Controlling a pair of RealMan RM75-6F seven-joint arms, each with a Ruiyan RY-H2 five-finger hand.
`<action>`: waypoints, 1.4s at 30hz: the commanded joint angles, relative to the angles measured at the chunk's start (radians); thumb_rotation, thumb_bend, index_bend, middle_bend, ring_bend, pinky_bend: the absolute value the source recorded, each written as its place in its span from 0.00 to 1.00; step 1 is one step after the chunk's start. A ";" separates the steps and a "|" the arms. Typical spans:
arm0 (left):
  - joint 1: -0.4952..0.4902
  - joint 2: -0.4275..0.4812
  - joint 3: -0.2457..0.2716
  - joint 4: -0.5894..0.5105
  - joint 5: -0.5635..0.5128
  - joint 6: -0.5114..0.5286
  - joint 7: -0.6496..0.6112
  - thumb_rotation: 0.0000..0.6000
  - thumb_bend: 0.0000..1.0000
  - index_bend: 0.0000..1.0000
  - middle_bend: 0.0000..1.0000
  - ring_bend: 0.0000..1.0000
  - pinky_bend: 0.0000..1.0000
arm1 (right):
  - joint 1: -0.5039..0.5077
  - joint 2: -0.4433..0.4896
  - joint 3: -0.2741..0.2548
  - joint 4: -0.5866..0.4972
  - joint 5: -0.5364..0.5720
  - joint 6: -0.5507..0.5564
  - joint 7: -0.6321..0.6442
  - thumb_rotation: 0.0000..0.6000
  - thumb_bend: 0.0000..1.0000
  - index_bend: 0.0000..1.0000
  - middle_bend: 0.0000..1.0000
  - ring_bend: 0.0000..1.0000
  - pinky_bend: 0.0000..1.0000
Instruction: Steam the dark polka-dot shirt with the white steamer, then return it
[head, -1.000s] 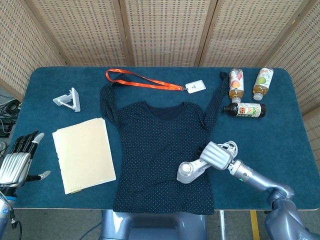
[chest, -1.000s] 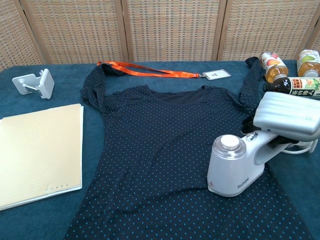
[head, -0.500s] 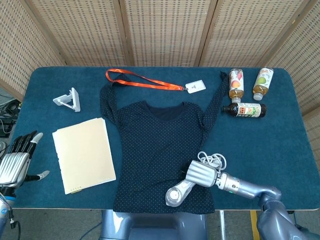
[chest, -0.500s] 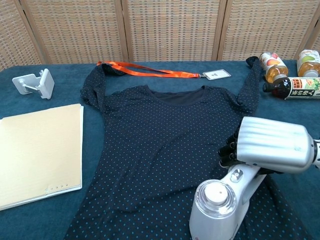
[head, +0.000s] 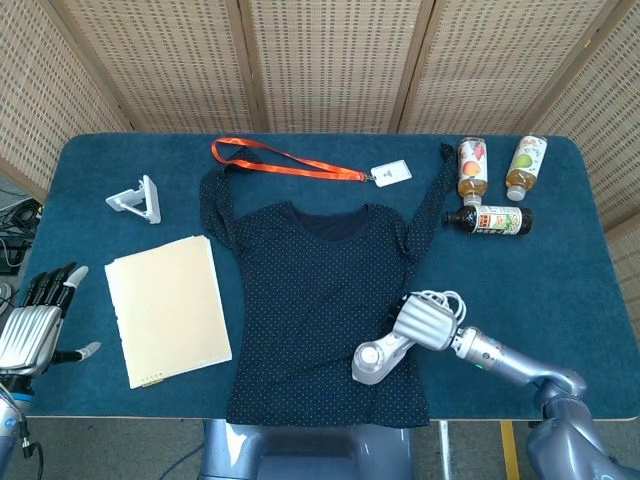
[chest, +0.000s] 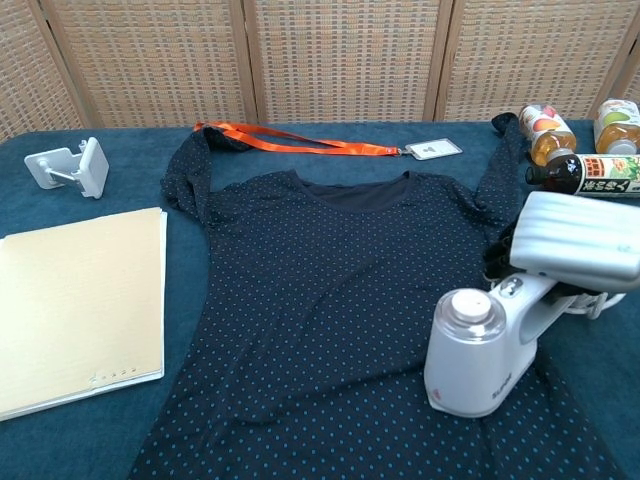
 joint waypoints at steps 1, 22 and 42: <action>-0.002 -0.001 0.001 -0.004 0.001 -0.003 0.002 1.00 0.00 0.00 0.00 0.00 0.00 | -0.014 0.023 0.015 0.016 0.020 -0.041 -0.005 1.00 1.00 0.92 0.72 0.79 0.95; 0.000 0.004 0.008 -0.017 0.019 -0.001 -0.003 1.00 0.00 0.00 0.00 0.00 0.00 | 0.017 0.113 0.242 0.025 0.262 -0.232 0.031 1.00 1.00 0.92 0.72 0.79 0.95; -0.008 0.004 0.002 -0.006 -0.008 -0.020 -0.011 1.00 0.00 0.00 0.00 0.00 0.00 | 0.036 0.045 0.354 0.051 0.395 -0.618 -0.186 1.00 0.19 0.29 0.19 0.31 0.28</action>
